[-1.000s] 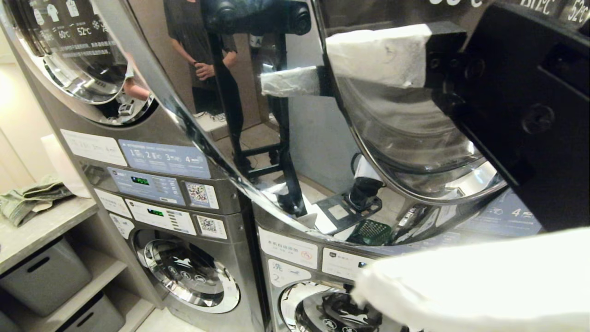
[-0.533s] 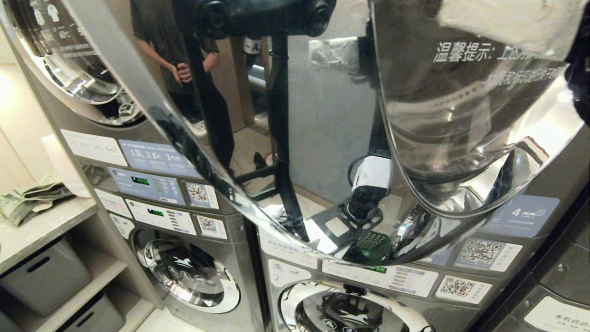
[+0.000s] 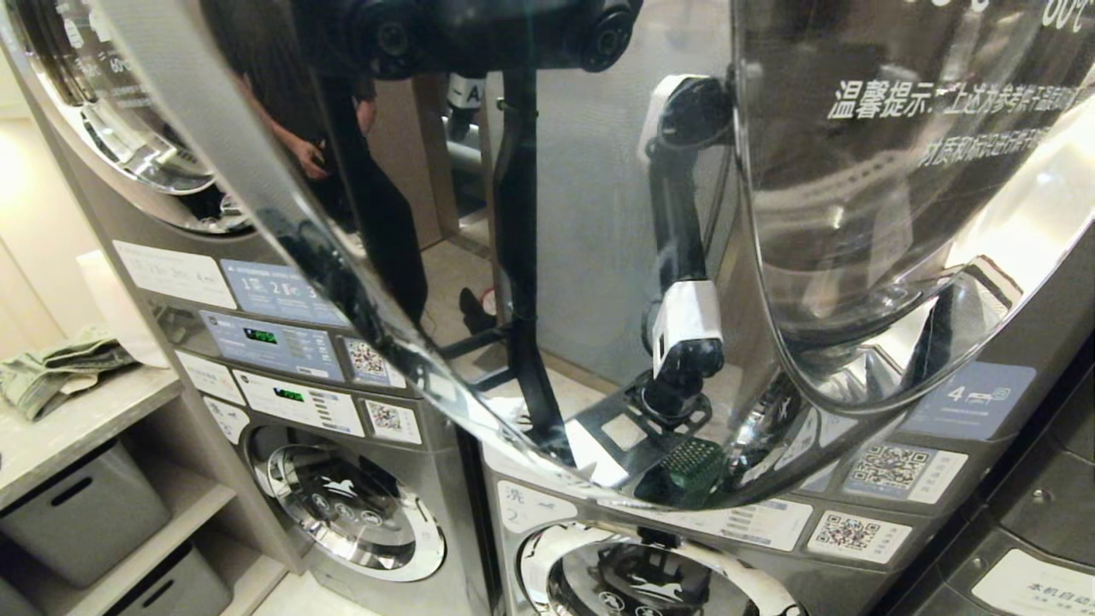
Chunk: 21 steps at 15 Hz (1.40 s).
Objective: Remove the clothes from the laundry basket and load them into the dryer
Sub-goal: Open the dryer
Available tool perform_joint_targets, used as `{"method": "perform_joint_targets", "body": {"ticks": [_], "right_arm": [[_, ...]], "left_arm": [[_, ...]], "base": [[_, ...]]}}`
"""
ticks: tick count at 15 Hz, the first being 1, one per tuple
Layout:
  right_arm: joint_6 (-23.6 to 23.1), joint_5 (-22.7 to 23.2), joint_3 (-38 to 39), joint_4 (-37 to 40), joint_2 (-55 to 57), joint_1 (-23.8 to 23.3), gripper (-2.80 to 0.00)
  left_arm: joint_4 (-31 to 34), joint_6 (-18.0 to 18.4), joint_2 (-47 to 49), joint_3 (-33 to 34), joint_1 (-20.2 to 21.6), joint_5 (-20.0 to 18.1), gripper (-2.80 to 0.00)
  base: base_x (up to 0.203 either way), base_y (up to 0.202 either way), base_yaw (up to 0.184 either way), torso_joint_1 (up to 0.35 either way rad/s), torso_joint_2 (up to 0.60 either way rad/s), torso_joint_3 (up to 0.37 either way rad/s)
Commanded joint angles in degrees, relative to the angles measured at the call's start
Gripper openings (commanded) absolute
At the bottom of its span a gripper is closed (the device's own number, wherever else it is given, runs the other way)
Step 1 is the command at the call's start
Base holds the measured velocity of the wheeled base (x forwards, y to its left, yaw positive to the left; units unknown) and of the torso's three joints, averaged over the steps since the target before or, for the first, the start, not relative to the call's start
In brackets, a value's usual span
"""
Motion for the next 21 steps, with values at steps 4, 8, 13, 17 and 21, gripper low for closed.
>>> {"method": "perform_joint_targets", "body": {"ticks": [4, 8, 13, 17, 21], "right_arm": [[4.0, -15.1, 10.3, 13.9, -15.3, -18.9, -2.80], [2.4, -22.9, 23.1, 22.1, -22.2, -29.1, -2.80], [-5.1, -23.3, 40.4, 19.5, -31.2, -29.4, -2.80], [-7.1, -18.6, 49.6, 6.9, -38.9, -30.6, -2.80], [-9.4, -18.2, 50.7, 4.6, -43.6, -30.8, -2.80]], "left_arm": [[0.0, 0.0, 0.0, 0.1, 0.0, 0.0, -2.80], [0.0, 0.0, -0.1, 0.0, 0.0, 0.0, -2.80], [0.0, 0.0, -0.1, 0.1, 0.0, 0.0, -2.80], [0.0, 0.0, -0.1, 0.0, 0.0, 0.0, -2.80], [0.0, 0.0, -0.1, 0.0, 0.0, 0.0, -2.80]], "base": [[0.000, 0.000, 0.000, 0.000, 0.00, 0.000], [0.000, 0.000, 0.000, 0.000, 0.00, 0.000], [0.000, 0.000, 0.000, 0.000, 0.00, 0.000], [0.000, 0.000, 0.000, 0.000, 0.00, 0.000], [0.000, 0.000, 0.000, 0.000, 0.00, 0.000]]}}
